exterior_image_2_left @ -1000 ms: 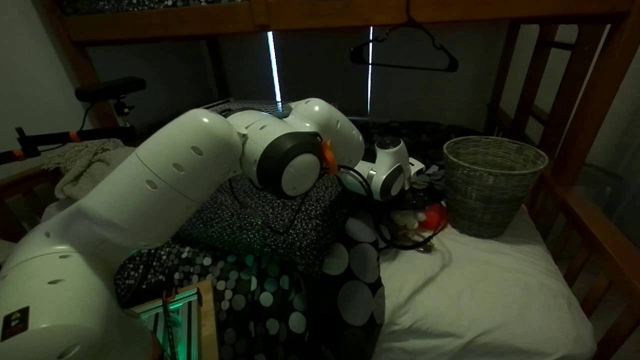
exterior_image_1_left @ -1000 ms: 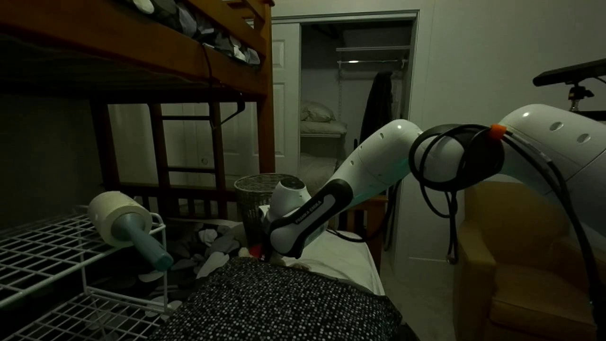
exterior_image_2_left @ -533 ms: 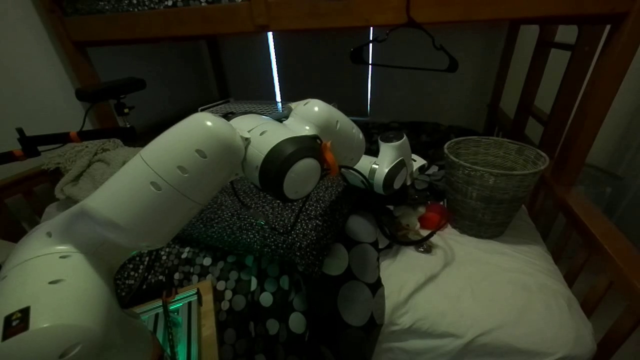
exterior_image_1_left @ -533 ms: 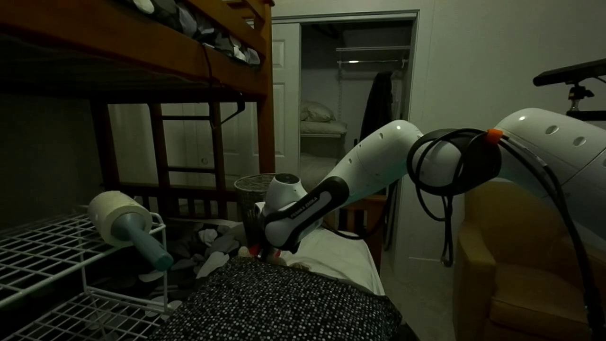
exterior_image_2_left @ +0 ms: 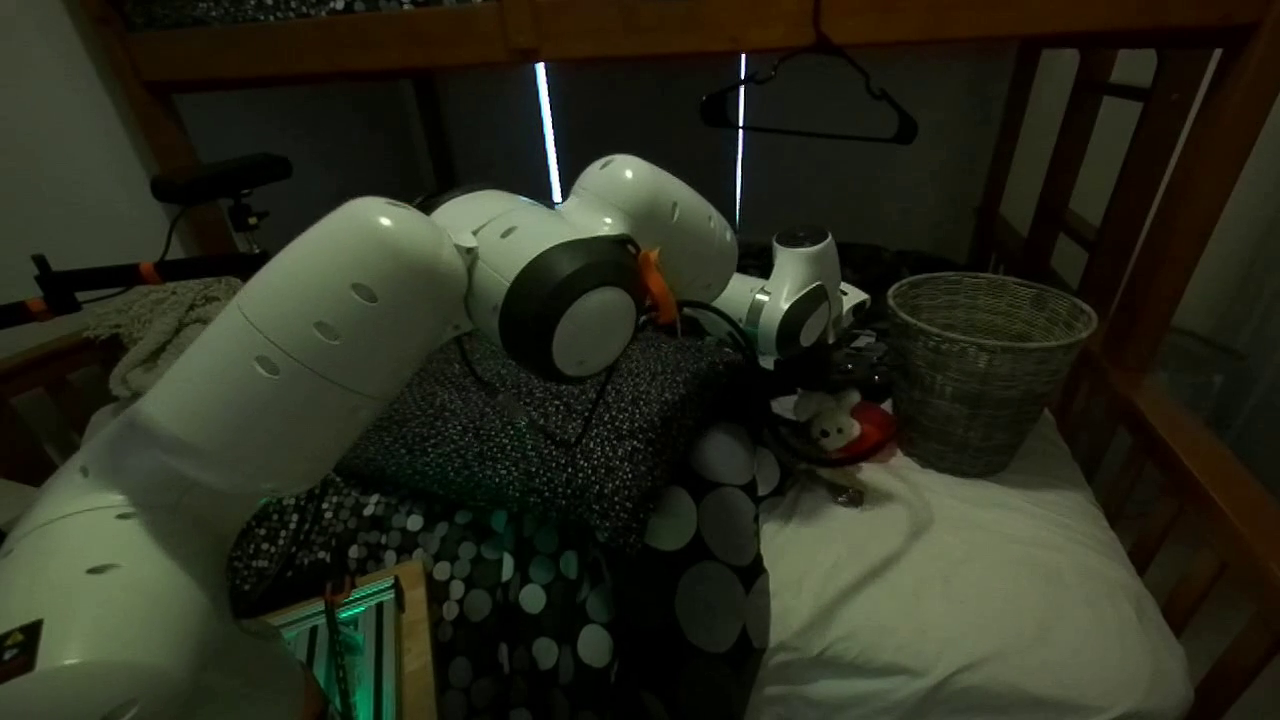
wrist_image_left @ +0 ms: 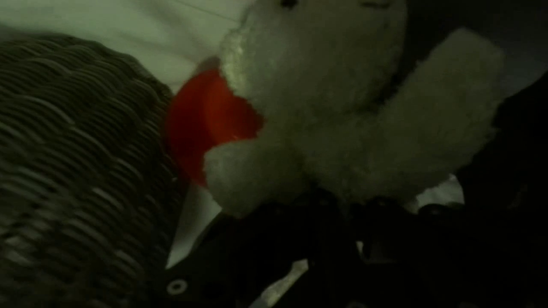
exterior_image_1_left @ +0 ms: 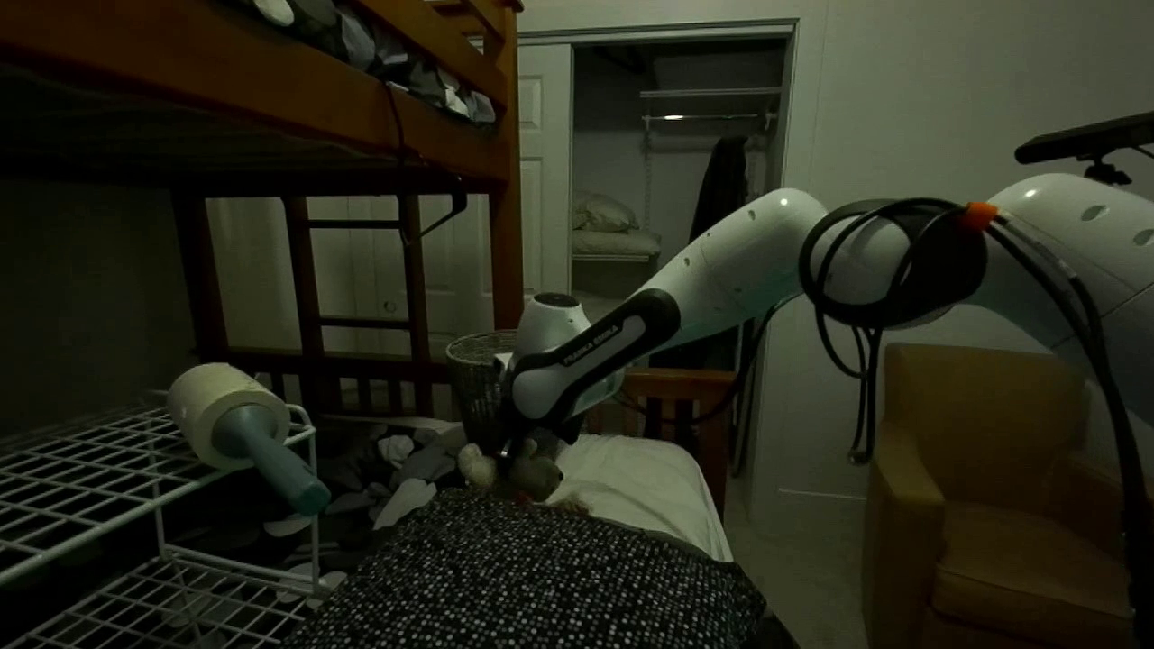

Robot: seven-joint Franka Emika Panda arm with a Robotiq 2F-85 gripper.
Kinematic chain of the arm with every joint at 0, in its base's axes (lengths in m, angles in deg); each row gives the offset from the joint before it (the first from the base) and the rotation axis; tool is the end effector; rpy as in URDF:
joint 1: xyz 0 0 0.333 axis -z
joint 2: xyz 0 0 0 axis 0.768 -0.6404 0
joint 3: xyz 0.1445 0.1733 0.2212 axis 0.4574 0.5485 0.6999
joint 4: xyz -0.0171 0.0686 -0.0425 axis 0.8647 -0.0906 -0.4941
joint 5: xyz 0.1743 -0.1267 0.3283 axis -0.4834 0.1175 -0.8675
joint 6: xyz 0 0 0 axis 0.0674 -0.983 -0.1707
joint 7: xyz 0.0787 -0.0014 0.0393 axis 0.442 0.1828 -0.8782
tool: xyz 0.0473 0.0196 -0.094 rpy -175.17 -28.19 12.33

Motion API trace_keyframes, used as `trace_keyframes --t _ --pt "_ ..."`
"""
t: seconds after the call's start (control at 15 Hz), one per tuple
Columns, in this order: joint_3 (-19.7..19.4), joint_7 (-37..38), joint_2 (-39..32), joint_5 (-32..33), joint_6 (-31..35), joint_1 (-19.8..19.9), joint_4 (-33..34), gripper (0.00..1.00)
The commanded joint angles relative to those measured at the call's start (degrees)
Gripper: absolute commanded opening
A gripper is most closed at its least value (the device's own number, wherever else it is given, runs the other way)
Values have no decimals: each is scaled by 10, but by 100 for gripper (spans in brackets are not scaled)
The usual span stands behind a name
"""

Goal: Move the stuffed bear to the left

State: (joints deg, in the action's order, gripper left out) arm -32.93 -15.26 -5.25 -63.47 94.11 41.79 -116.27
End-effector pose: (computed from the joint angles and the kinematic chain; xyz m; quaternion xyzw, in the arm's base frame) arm 0.7442 0.2216 0.2469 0.8846 0.4195 0.2019 0.0265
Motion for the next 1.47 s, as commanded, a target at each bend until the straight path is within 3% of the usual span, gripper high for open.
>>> trace_keyframes --t 0.0,0.2,0.53,0.6,0.67,0.87,1.0,1.07,1.13,1.2,1.27,1.4 --pt "-4 -9 118 1 28 39 -134 3" --pt "9 -27 191 -8 68 72 -205 3" --pt "114 -115 310 -77 183 160 -335 3" --pt "110 -103 341 -76 194 158 -362 3" --pt "101 -84 373 -70 201 154 -388 3" --pt "1 57 470 45 188 94 -452 3" --pt "5 84 535 87 161 101 -498 3" --pt "-10 61 567 69 162 83 -526 3" --pt "21 23 596 38 166 105 -553 3" --pt "19 -14 623 6 180 93 -579 3" --pt "13 -67 649 -44 196 69 -604 3" --pt "-28 -162 681 -140 226 -19 -635 3"
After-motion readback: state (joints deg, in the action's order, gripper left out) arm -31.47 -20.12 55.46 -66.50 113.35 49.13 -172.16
